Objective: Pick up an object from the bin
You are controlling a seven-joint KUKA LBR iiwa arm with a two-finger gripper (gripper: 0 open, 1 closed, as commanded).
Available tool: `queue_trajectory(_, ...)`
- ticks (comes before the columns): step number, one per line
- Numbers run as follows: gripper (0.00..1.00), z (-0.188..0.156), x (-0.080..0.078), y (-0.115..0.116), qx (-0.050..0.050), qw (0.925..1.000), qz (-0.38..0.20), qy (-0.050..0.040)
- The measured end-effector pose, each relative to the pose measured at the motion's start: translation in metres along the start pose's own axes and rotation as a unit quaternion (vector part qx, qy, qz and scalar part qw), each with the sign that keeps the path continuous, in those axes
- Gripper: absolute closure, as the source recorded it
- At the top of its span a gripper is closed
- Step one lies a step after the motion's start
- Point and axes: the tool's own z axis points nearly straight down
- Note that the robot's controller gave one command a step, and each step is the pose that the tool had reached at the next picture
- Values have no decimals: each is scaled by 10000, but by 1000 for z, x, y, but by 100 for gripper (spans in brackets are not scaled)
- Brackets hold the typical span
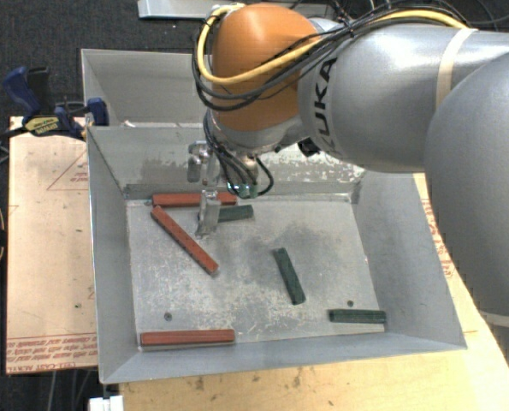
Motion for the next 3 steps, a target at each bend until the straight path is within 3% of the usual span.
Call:
queue_trajectory(1,0,-4,-2,-1,-5,10000,14,-36)
queue_trajectory(2,0,40,-20,7,-17,9994,324,-74)
queue_trajectory(3,100,138,-23,-19,-12,9999,151,-67)
